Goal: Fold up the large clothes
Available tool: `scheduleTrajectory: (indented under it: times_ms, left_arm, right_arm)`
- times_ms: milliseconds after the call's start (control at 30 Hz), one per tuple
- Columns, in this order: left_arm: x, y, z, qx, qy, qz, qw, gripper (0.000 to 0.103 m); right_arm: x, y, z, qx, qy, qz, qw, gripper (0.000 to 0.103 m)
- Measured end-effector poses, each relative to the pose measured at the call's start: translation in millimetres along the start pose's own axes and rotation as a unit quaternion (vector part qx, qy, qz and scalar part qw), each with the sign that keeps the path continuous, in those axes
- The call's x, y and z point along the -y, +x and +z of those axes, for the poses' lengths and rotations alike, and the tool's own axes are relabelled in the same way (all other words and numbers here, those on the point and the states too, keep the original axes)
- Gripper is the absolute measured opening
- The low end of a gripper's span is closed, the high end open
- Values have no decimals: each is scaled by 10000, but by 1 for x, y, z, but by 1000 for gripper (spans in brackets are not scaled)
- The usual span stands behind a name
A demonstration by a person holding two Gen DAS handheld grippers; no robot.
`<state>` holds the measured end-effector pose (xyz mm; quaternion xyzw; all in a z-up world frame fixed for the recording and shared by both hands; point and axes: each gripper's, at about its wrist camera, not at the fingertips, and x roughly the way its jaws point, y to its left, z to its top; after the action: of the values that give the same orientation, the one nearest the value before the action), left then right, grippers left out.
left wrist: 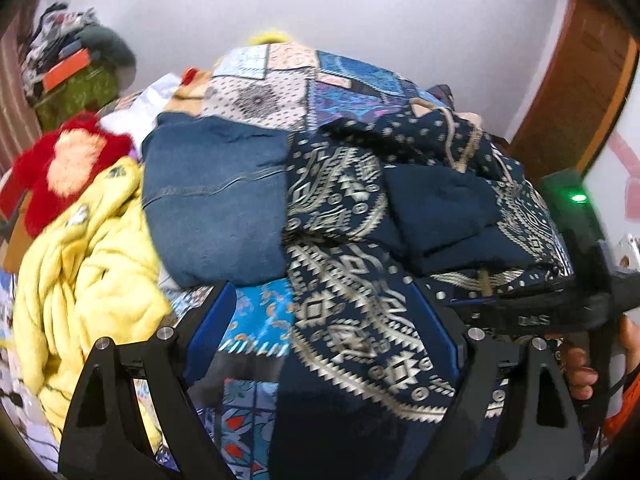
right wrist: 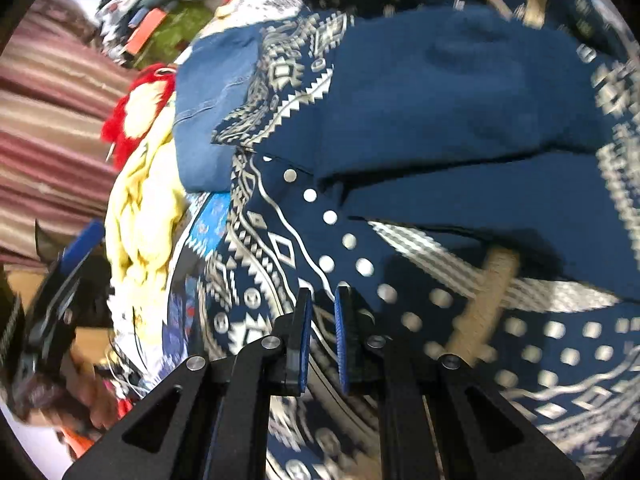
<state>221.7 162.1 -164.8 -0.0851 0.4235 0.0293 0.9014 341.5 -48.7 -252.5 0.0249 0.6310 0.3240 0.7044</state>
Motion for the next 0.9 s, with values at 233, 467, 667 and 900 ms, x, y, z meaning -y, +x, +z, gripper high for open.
scheduleTrajectory:
  times_ms: [233,467,667,900]
  left_arm:
    - [65,34,26,-157,707,-169,9972,87]
    - [143,108,33,-512,1850,83,9814,87]
    - [199,150,31,-326,2756,311,9602,87]
    - [195,165,49,89,2473,641,9668,31]
  right_arm:
    - [44,-93,-18,1115,-419,-1050,9873,7]
    - [138,-155,-23,1606,372,-1498,9749,7]
    - [187,-150,-24,1592,882,-1342,9741,7]
    - [199,-103,-17,1250,731,-1348,9802,7]
